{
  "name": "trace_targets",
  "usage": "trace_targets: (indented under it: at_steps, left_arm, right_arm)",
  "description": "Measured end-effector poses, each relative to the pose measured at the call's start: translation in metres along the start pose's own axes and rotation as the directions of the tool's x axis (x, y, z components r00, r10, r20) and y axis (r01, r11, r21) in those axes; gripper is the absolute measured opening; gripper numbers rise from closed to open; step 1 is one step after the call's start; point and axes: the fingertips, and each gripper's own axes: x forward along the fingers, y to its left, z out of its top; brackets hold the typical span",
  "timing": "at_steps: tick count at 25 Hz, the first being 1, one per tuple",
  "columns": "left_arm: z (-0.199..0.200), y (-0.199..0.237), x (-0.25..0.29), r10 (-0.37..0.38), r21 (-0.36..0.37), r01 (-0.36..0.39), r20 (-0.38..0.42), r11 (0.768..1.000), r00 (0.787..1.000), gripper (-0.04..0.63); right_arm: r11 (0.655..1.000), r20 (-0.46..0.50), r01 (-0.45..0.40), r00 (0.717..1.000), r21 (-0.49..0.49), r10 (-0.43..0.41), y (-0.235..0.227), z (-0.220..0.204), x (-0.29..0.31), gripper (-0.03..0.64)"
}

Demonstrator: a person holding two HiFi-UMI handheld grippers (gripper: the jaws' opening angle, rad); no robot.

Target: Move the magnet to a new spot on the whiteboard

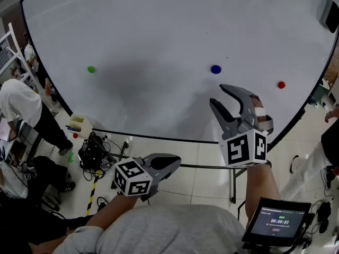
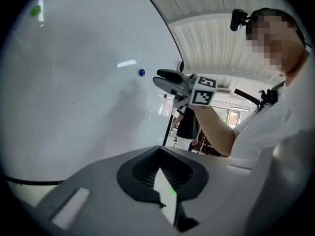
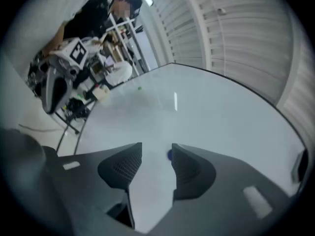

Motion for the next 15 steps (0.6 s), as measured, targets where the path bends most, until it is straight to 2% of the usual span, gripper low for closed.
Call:
trace_targets:
  at_steps: [3, 10, 15]
  left_arm:
    - [0.004, 0.0, 0.0, -0.005, 0.004, 0.005, 0.028, 1.0, 1.0, -0.018]
    - [0.007, 0.003, 0.006, -0.02, -0.006, 0.021, 0.03, 1.0, 0.999, -0.018]
    - [0.004, -0.006, -0.002, -0.015, 0.006, 0.015, 0.035, 1.0, 0.999, -0.018]
  right_arm:
    - [0.996, -0.041, 0.046, 0.998, -0.081, -0.049, -0.019, 0.0, 0.021, 0.179]
    - [0.997, -0.075, 0.042, 0.996, -0.067, -0.047, -0.03, -0.013, 0.053, 0.173]
    - [0.983, -0.11, 0.083, 0.989, -0.163, -0.102, -0.025, -0.012, 0.047, 0.147]
